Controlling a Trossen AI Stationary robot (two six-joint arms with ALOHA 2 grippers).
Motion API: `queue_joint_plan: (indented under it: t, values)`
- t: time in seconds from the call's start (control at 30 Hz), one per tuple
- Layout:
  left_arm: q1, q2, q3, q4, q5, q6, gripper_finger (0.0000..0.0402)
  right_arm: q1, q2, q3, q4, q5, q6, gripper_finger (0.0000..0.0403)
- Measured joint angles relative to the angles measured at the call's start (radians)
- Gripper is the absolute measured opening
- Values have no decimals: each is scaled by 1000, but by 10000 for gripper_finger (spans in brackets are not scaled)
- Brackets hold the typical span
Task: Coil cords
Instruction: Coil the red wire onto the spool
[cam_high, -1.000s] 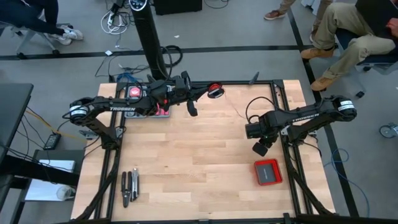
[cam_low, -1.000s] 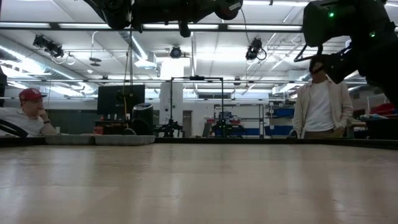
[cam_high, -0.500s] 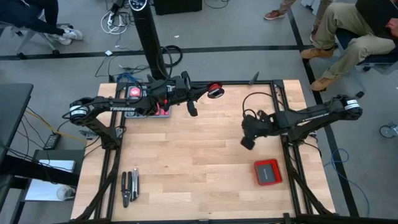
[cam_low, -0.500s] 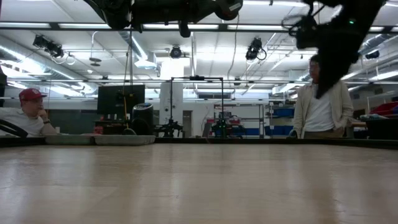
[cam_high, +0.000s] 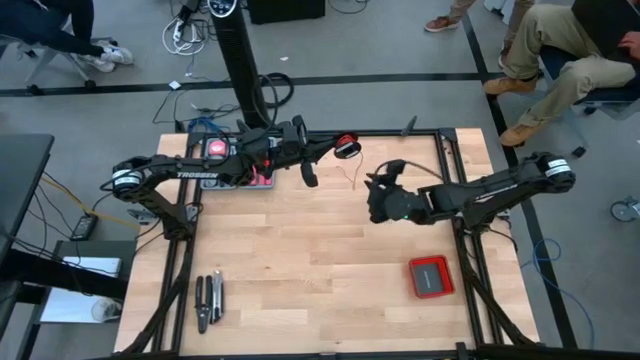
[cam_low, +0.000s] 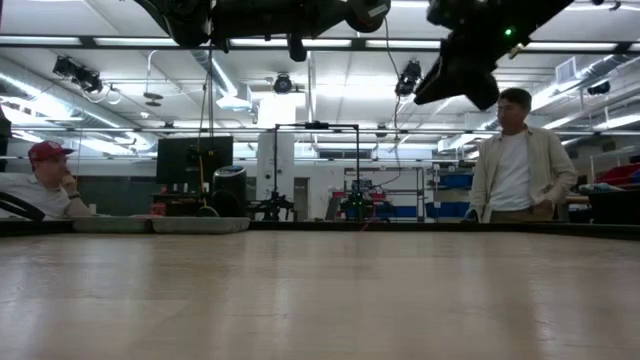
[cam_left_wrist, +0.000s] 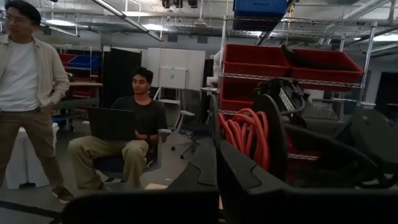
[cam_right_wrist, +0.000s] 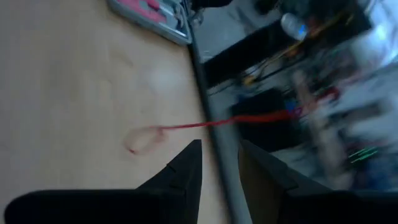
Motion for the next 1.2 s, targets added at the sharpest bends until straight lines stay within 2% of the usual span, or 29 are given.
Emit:
queue_joint_plan:
  t: [0.1, 0.2, 0.33, 0.4, 0.6, 0.67, 0.8, 0.97, 1.2]
  values:
    - [0, 0, 0, -3, 0, -16, 0, 0, 44, 0, 92, 72, -234, 99]
    - [0, 0, 0, -4, 0, -32, 0, 0, 73, 0, 168, 130, -390, 99]
    - [0, 0, 0, -2, 0, -34, 0, -4, 88, 0, 230, 149, -538, 99]
    - [0, 0, 0, -2, 1, -35, 0, -11, 91, 0, 250, 173, -550, 99]
    - [0, 0, 0, 2, 5, -49, 0, -37, 91, 0, 426, 311, -521, 99]
    - [0, 0, 0, 4, 5, -71, 0, -47, 91, 1, 470, 334, -457, 99]
    - [0, 0, 0, 9, 5, -82, 0, -70, 95, 0, 465, 309, -253, 99]
    - [0, 0, 0, 17, 5, -82, 0, -102, 96, 0, 442, 196, -23, 99]
    - [0, 0, 0, 19, 7, -80, 0, -113, 96, 0, 424, 148, 163, 99]
